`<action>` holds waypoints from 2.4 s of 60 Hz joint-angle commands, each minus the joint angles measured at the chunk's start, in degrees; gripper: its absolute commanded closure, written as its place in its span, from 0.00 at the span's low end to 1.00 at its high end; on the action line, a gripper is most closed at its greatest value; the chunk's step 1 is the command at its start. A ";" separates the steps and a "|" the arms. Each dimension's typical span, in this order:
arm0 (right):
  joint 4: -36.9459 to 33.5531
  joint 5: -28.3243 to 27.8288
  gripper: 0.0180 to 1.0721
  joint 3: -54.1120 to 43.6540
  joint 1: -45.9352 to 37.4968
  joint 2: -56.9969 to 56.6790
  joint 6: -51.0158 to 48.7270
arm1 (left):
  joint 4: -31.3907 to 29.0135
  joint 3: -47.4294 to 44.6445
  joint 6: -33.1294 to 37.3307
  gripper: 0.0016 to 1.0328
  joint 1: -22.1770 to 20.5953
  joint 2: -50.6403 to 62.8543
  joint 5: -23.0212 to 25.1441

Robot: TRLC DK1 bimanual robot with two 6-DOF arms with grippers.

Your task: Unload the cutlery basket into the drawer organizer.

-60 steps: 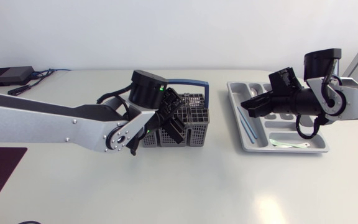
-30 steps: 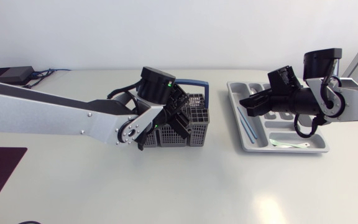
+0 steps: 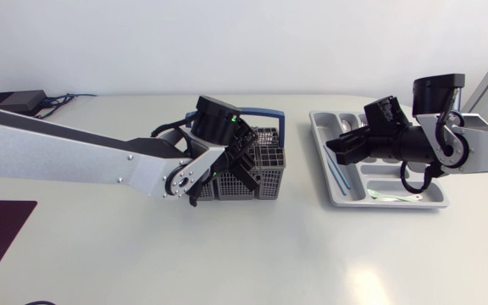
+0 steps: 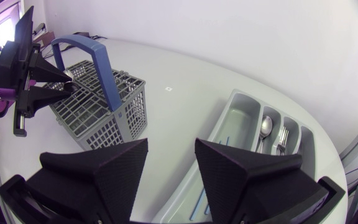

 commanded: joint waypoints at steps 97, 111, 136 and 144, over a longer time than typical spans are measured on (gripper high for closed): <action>4.74 -6.70 0.43 -11.22 10.57 -10.44 -8.78 | 5.95 -7.17 0.99 0.87 -1.24 -13.55 -1.09; 8.17 -9.25 0.43 -12.80 16.99 -10.53 -9.75 | 5.07 -7.43 0.99 0.87 -1.24 -16.28 -1.44; 14.41 -5.56 0.43 -10.86 23.23 -8.69 -6.76 | 0.06 -4.53 -1.39 0.87 -0.54 -17.42 -1.26; 15.99 -3.98 0.43 -10.69 23.67 -8.86 -5.71 | -2.93 -2.68 -3.23 0.87 -0.45 -18.21 -0.03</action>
